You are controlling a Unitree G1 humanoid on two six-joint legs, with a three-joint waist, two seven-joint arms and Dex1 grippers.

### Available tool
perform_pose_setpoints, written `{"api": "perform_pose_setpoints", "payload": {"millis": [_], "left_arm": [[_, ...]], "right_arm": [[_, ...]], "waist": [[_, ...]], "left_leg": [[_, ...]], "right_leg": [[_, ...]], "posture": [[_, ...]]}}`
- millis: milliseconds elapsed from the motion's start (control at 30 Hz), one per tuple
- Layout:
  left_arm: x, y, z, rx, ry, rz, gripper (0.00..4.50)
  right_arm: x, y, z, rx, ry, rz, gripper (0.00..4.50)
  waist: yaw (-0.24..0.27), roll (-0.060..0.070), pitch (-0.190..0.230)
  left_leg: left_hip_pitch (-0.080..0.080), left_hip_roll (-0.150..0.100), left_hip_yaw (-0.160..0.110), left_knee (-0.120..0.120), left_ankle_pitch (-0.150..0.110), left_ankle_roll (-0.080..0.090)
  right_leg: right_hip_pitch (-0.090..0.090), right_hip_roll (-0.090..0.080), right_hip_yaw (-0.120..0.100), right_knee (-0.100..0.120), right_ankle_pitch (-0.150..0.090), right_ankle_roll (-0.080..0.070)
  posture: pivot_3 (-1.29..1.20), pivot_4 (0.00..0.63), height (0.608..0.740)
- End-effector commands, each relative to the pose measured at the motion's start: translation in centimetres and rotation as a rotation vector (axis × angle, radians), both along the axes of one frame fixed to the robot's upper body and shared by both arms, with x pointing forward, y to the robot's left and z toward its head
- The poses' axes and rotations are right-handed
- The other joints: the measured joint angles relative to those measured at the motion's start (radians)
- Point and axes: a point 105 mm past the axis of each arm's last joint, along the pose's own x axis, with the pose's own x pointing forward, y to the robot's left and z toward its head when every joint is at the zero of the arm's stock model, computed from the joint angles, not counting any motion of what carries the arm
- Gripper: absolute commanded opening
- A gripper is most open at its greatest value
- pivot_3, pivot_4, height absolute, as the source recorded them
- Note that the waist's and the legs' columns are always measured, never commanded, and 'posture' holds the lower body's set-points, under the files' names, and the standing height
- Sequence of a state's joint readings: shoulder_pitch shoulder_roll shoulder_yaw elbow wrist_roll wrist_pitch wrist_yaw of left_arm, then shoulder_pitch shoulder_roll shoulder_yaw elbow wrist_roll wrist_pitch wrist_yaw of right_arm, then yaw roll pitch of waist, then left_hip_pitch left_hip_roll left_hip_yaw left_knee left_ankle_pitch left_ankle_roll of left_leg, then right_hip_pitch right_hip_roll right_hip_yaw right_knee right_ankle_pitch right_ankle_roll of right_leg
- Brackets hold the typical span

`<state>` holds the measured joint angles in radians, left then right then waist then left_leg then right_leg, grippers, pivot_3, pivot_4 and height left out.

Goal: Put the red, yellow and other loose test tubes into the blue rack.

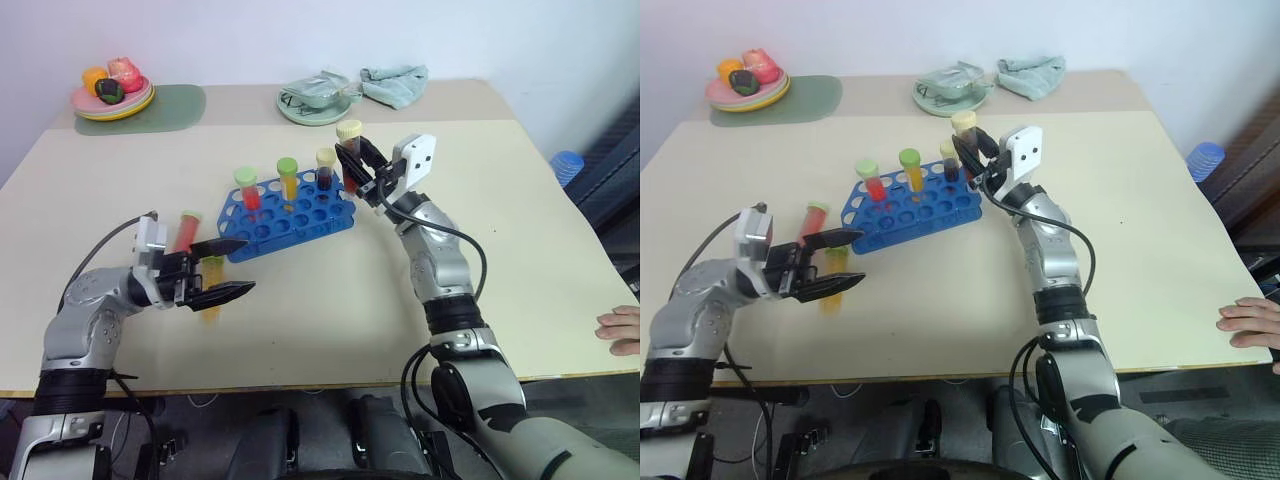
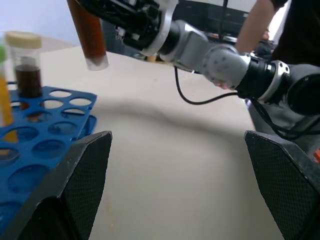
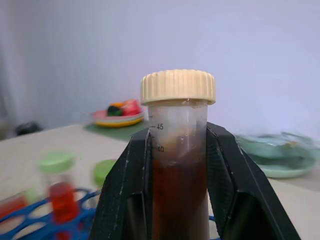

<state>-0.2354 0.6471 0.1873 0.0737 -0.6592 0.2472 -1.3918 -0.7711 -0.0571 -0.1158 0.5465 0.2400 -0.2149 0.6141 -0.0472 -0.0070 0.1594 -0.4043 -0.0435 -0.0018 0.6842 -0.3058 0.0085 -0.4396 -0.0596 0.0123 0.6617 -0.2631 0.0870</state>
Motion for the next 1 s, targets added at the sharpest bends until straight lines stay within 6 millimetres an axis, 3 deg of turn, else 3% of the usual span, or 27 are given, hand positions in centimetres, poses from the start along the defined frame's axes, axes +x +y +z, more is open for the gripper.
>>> {"api": "perform_pose_setpoints", "payload": {"millis": [33,500,1000], "left_arm": [[-0.6,0.7,1.4,-0.008,-0.058,0.028,4.38],[-2.1,2.5,1.9,0.0,-0.04,0.119,4.38],[-2.8,3.3,3.2,0.01,-0.043,0.16,4.38]], "right_arm": [[0.1,0.5,1.3,0.056,-0.082,0.01,0.83],[-0.2,3.0,-1.8,0.135,-0.025,0.08,0.83],[1.5,0.7,-3.4,0.187,0.048,-0.031,0.83]], "waist": [[0.0,0.0,0.0],[-0.001,0.0,0.0],[-0.014,0.001,0.0]], "left_leg": [[0.0,0.0,0.0,0.0,0.0,0.0],[0.0,0.0,0.0,0.0,0.0,0.0],[0.002,0.0,0.0,0.0,0.0,-0.001]], "right_leg": [[0.0,0.0,0.0,0.0,0.0,0.0],[0.0,0.0,0.0,0.0,0.0,0.0],[0.002,0.0,0.0,0.0,0.0,-0.001]], "posture": [[0.0,0.15,0.74],[0.0,0.15,0.74],[0.0,0.15,0.74]]}}
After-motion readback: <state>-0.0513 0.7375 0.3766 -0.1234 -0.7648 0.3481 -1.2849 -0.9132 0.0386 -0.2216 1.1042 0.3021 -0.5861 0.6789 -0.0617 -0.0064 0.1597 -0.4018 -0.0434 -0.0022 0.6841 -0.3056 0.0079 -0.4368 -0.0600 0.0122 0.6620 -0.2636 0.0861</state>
